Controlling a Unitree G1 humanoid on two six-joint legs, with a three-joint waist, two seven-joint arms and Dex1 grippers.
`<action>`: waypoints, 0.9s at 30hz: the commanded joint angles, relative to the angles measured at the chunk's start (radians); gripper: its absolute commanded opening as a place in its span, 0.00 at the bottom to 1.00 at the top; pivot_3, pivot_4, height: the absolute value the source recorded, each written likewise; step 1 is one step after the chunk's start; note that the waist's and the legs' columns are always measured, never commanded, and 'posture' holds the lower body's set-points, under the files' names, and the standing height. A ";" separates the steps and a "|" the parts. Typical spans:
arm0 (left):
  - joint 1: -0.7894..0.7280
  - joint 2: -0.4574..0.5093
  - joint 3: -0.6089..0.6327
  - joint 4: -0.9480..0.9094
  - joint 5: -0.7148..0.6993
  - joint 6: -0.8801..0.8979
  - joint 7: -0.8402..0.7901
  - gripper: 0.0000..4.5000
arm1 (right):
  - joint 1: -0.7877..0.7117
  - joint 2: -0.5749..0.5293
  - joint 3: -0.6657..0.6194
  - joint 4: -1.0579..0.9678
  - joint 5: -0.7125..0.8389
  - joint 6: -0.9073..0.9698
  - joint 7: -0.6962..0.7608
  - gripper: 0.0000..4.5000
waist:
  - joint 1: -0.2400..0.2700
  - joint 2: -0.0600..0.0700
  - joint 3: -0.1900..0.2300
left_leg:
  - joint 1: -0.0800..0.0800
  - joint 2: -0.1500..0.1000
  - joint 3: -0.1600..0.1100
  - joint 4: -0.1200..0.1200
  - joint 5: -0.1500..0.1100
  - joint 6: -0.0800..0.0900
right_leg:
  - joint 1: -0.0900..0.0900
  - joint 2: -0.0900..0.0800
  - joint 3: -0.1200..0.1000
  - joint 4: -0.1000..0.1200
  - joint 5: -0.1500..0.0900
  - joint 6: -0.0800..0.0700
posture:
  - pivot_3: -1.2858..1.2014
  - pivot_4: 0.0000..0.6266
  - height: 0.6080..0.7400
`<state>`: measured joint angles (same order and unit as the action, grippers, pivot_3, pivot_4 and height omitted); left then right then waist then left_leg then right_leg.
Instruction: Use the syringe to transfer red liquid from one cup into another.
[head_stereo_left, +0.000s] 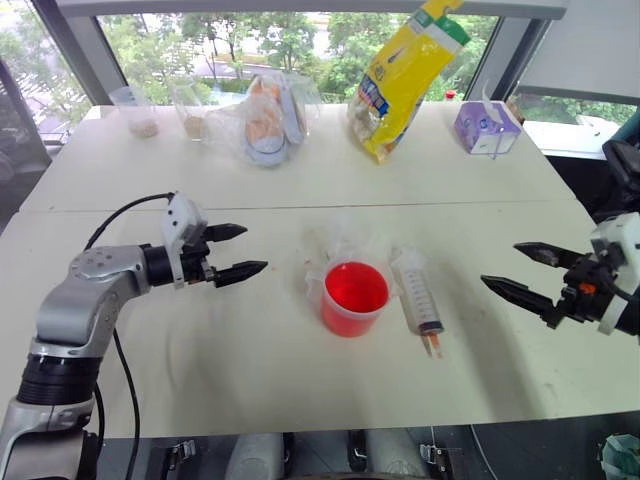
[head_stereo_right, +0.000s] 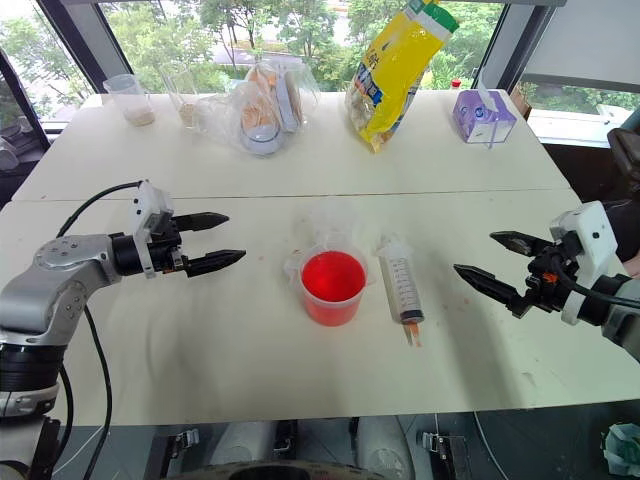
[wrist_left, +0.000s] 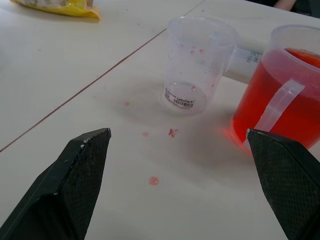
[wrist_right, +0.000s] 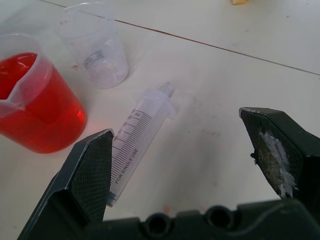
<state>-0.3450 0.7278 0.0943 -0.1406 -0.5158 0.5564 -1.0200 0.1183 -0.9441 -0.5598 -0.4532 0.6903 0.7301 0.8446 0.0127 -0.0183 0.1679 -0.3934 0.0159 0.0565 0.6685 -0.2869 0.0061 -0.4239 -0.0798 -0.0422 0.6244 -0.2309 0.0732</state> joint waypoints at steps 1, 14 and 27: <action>0.013 0.010 0.027 -0.052 -0.025 0.005 0.005 1.00 | -0.020 -0.021 -0.004 0.004 -0.007 -0.015 0.014 0.98 | -0.001 0.000 0.000 | 0.000 0.000 0.000 0.000 0.000 0.000 | 0.000 0.000 0.000 0.000 0.000 0.000 | 0.52 0.24 1.00; 0.020 0.035 0.048 -0.096 -0.082 0.052 0.008 1.00 | -0.060 -0.014 0.035 0.029 -0.028 -0.018 0.030 0.98 | 0.000 0.000 0.000 | 0.000 0.000 0.000 0.000 0.000 0.000 | 0.000 0.000 0.000 0.000 0.000 0.000 | 0.52 0.24 1.00; 0.001 0.037 0.034 -0.094 -0.078 0.055 0.007 1.00 | -0.074 -0.025 0.031 0.042 -0.036 0.004 0.029 0.98 | 0.000 0.000 0.000 | 0.000 0.000 0.000 0.000 0.000 0.000 | 0.000 0.000 0.000 0.000 0.000 0.000 | 0.52 0.24 1.00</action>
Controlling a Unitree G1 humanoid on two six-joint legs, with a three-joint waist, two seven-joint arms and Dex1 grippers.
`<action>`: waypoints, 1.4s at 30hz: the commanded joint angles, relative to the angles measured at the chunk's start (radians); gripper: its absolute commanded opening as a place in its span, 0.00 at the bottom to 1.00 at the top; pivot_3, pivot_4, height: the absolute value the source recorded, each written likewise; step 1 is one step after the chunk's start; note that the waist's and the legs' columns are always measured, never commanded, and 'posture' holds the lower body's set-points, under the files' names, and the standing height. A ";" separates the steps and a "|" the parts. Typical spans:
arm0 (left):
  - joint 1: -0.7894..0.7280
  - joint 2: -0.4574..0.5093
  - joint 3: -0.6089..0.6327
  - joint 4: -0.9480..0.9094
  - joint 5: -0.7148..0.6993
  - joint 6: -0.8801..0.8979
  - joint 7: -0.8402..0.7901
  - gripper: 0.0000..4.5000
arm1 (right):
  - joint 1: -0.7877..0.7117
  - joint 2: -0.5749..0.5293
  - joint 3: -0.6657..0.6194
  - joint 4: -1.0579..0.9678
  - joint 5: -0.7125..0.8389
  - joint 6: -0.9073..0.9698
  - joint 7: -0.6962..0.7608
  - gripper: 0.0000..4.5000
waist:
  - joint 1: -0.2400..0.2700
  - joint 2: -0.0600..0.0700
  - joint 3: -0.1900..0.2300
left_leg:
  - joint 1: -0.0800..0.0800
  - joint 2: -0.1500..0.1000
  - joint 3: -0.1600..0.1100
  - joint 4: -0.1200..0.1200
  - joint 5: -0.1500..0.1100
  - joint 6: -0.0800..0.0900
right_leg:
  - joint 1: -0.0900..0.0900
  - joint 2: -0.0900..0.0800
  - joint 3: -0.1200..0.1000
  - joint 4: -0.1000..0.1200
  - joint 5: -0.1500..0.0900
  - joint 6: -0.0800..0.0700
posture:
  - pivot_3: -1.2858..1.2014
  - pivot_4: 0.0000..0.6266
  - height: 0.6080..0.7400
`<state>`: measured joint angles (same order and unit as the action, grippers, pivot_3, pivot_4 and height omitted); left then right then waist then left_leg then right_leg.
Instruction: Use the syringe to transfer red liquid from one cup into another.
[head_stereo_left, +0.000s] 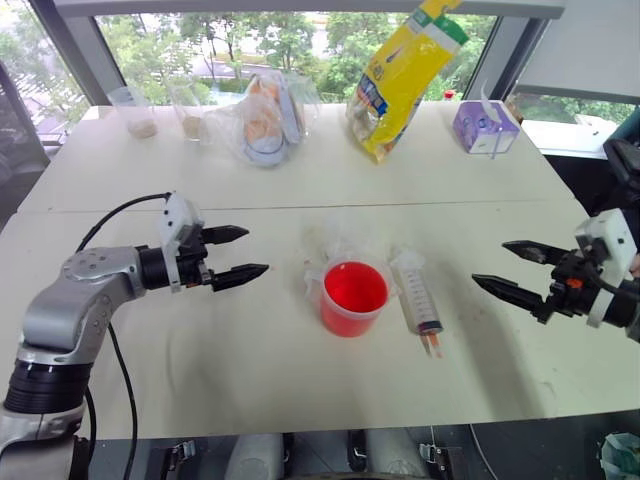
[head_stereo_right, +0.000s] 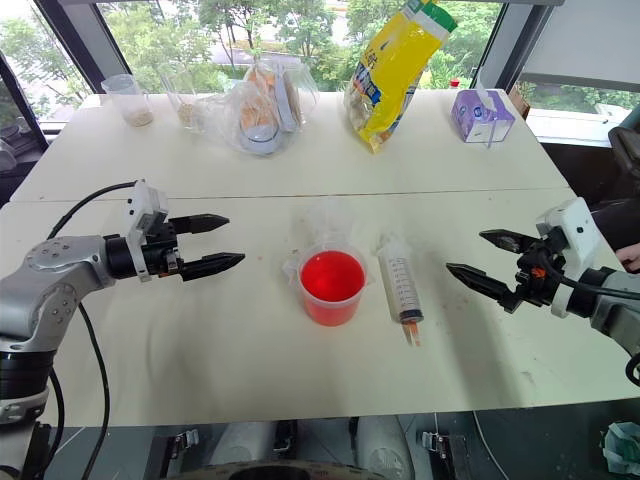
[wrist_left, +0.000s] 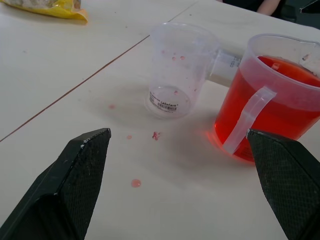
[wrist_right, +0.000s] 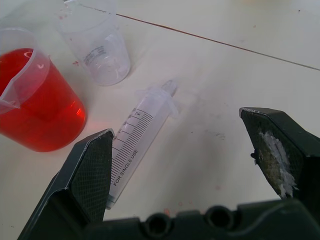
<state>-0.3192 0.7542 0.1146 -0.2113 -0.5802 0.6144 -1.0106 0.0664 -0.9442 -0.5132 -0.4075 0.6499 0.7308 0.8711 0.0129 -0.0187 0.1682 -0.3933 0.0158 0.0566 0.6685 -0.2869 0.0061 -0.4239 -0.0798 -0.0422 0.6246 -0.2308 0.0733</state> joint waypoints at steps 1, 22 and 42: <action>-0.029 0.008 0.012 -0.021 -0.013 -0.004 -0.003 1.00 | -0.037 -0.033 -0.010 0.003 0.008 0.014 0.001 0.98 | 0.000 0.000 0.000 | 0.000 0.000 0.000 0.000 0.000 0.000 | 0.000 0.000 0.000 0.000 0.000 0.000 | 0.52 0.24 1.00; -0.083 -0.048 -0.061 0.020 0.033 -0.057 -0.006 1.00 | -0.878 -0.058 0.673 0.285 0.157 0.884 -0.287 0.98 | -0.002 0.000 0.001 | -0.016 -0.001 0.001 0.002 0.000 0.000 | -0.015 -0.003 0.001 0.001 0.003 0.002 | 0.52 0.24 1.00; -0.017 -0.104 -0.073 -0.036 0.064 -0.093 0.067 1.00 | -0.963 0.081 1.020 0.383 -0.035 0.854 -0.400 0.93 | -0.006 0.000 0.001 | -0.016 0.000 0.000 0.015 -0.001 0.002 | -0.011 -0.001 0.000 0.005 0.004 0.004 | 0.52 0.24 1.00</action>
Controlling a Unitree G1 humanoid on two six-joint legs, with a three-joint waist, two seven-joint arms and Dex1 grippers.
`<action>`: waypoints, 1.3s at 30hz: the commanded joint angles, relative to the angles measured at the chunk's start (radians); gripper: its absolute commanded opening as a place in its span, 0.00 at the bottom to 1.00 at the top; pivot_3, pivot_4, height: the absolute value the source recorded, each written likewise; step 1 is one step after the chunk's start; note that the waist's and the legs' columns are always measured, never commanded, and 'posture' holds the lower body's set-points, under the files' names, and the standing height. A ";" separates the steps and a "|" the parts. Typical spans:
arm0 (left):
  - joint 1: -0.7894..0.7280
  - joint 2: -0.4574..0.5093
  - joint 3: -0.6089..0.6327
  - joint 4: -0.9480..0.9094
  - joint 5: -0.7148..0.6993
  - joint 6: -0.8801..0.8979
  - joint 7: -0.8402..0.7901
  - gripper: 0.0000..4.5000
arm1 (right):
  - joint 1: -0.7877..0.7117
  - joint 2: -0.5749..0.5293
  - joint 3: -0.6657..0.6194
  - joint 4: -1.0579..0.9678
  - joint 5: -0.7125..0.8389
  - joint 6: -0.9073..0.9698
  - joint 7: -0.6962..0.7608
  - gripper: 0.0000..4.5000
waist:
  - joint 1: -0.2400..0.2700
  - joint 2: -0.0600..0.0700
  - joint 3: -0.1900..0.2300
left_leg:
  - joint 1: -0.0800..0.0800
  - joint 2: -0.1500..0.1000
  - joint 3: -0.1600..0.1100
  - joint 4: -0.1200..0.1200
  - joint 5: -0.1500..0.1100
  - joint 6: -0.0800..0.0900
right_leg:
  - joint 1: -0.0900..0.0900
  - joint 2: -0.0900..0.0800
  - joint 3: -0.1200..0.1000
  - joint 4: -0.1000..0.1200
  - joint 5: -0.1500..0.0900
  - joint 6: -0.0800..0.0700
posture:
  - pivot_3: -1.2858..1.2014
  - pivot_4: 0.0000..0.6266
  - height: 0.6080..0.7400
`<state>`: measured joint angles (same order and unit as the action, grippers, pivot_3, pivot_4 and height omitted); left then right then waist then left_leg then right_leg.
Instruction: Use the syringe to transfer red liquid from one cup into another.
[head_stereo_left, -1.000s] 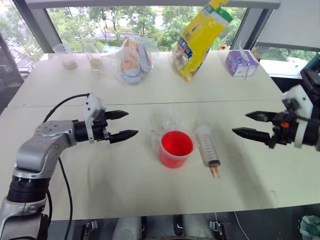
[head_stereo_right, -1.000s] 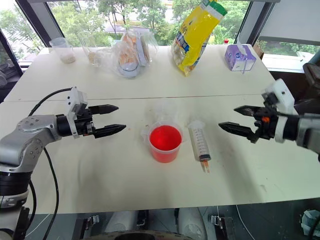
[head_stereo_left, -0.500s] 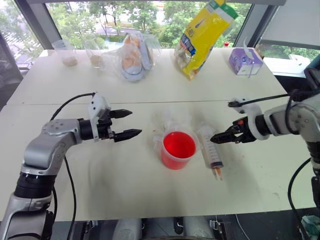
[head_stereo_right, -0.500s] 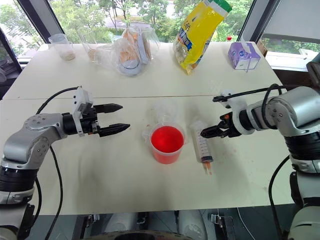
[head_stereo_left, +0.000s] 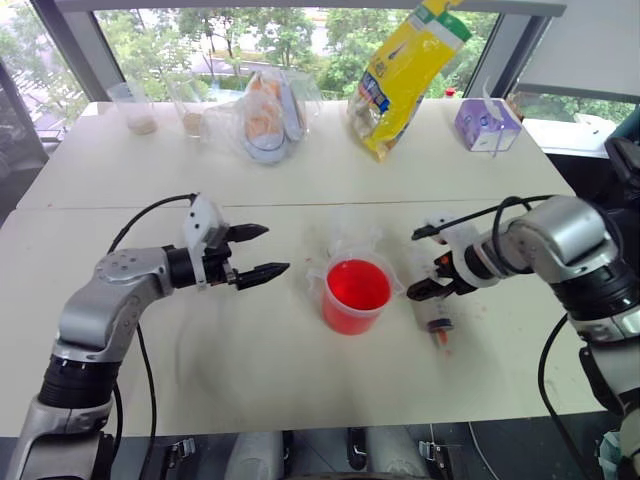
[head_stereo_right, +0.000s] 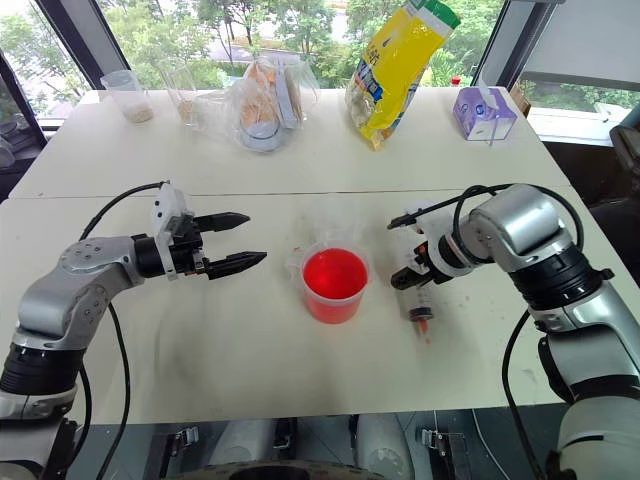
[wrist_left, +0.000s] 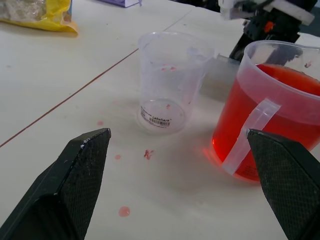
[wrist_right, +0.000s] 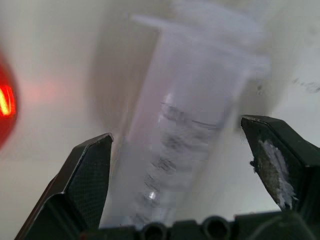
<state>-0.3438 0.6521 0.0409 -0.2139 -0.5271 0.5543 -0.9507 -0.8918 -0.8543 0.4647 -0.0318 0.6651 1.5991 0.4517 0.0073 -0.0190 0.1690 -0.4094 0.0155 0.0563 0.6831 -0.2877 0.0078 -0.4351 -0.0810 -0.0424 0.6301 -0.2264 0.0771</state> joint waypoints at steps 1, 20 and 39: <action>0.010 -0.005 0.002 -0.032 0.012 -0.036 0.008 1.00 | -0.002 -0.009 0.058 0.008 -0.063 -0.019 0.028 0.86 | -0.001 0.000 0.000 | 0.001 0.000 0.000 0.000 0.000 0.000 | 0.001 0.000 0.000 0.000 0.000 0.000 | 0.52 0.24 1.00; -0.091 0.000 -0.006 0.069 0.049 -0.083 -0.024 1.00 | 0.196 -0.099 -0.416 -0.181 -0.157 -0.096 0.046 0.34 | 0.007 -0.001 -0.001 | -0.001 -0.001 -0.003 0.001 -0.001 0.001 | 0.003 -0.001 -0.002 -0.002 0.000 0.001 | 0.52 0.24 1.00; -0.474 0.050 -0.006 0.184 -0.140 0.155 -0.224 1.00 | 0.415 0.350 -0.733 -0.658 0.250 -0.833 0.243 0.34 | -0.002 0.000 0.001 | 0.001 0.000 -0.004 0.000 -0.001 0.001 | 0.003 0.002 -0.002 0.000 0.001 0.003 | 0.52 0.24 1.00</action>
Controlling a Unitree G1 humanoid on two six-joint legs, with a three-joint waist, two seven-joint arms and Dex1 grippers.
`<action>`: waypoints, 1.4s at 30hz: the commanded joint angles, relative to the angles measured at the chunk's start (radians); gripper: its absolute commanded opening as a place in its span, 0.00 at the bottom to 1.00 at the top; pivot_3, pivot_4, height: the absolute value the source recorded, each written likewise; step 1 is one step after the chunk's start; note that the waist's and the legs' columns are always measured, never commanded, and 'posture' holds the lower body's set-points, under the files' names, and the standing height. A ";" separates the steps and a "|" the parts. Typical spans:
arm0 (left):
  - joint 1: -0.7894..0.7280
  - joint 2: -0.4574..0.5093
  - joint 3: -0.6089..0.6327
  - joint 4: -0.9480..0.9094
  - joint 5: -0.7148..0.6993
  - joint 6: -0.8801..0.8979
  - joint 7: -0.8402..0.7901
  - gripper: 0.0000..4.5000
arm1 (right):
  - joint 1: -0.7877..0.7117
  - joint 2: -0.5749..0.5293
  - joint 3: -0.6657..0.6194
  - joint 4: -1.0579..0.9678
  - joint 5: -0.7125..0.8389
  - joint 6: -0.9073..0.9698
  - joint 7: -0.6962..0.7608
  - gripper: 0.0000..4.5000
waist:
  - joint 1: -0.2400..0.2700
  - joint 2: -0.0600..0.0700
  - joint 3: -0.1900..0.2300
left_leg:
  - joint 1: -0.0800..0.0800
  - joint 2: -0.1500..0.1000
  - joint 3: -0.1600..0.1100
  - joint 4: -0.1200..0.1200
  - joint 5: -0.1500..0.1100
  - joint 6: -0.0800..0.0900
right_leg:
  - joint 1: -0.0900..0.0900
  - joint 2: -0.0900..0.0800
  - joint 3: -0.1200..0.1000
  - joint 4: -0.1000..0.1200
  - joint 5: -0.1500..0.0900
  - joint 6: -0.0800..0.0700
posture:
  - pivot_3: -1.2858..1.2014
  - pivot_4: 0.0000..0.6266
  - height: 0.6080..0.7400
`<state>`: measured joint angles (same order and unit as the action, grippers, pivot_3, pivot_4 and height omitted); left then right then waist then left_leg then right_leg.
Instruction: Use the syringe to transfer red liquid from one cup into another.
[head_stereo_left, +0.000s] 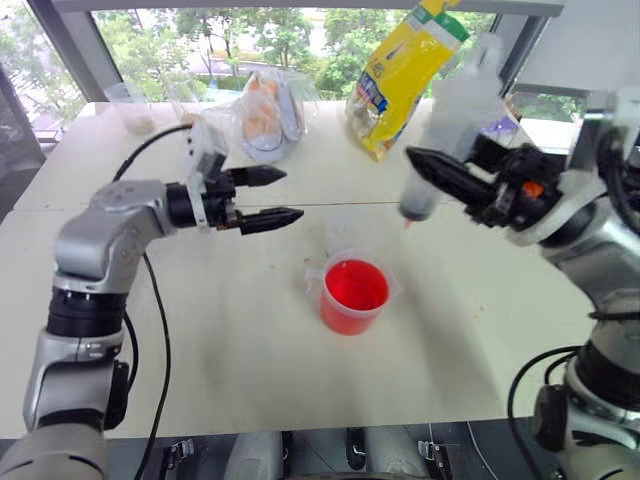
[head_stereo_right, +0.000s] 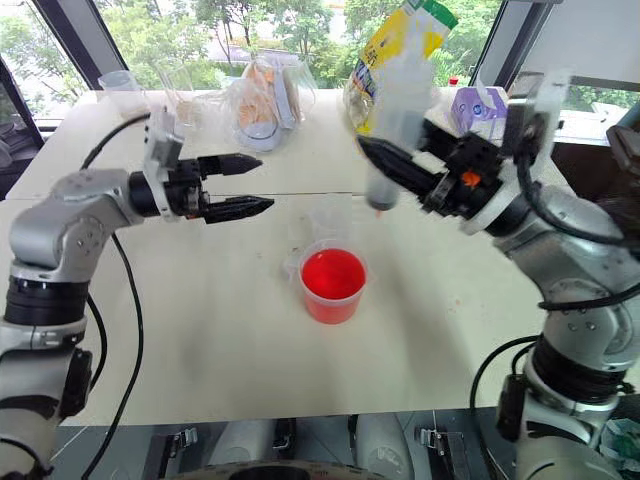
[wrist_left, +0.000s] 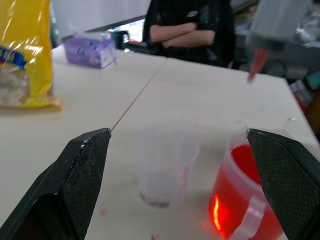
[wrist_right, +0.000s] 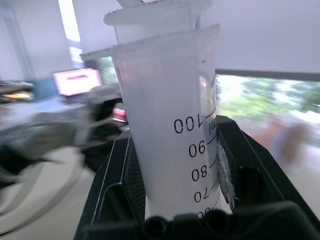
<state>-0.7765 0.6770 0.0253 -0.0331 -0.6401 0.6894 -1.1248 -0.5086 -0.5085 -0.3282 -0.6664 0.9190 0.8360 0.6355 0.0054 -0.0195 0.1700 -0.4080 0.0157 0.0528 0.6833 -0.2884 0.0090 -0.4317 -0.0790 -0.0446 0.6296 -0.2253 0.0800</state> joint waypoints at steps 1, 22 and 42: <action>-0.055 0.033 0.007 0.008 -0.031 0.028 -0.068 1.00 | 0.051 0.009 0.093 -0.019 -0.020 -0.094 0.077 0.34 | 0.001 0.000 0.000 | 0.000 0.000 0.000 0.000 0.000 0.000 | 0.000 0.000 0.000 0.000 0.000 0.000 | 0.52 0.24 1.00; -0.201 -0.018 -0.013 -0.067 -0.189 0.186 -0.177 1.00 | 0.257 0.051 0.323 0.181 -0.272 -0.438 0.226 0.34 | 0.001 0.000 0.000 | 0.001 0.000 0.000 0.000 0.000 -0.001 | 0.000 0.000 0.000 0.001 0.000 0.000 | 0.52 0.24 1.00; -0.219 -0.161 -0.126 0.032 -0.013 0.025 -0.126 1.00 | 0.243 0.042 0.348 0.150 -0.280 -0.417 0.203 0.34 | 0.006 0.000 0.000 | 0.001 -0.001 0.000 0.001 0.000 -0.001 | 0.001 0.000 0.000 0.001 0.000 0.000 | 0.52 0.24 1.00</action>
<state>-0.9680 0.5237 -0.1011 0.0059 -0.6605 0.7400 -1.2434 -0.2474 -0.4595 0.0274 -0.4701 0.6195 0.4250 0.8408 0.0115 -0.0192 0.1701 -0.4075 0.0148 0.0528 0.6841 -0.2879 0.0084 -0.4311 -0.0790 -0.0443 0.6301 -0.2255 0.0801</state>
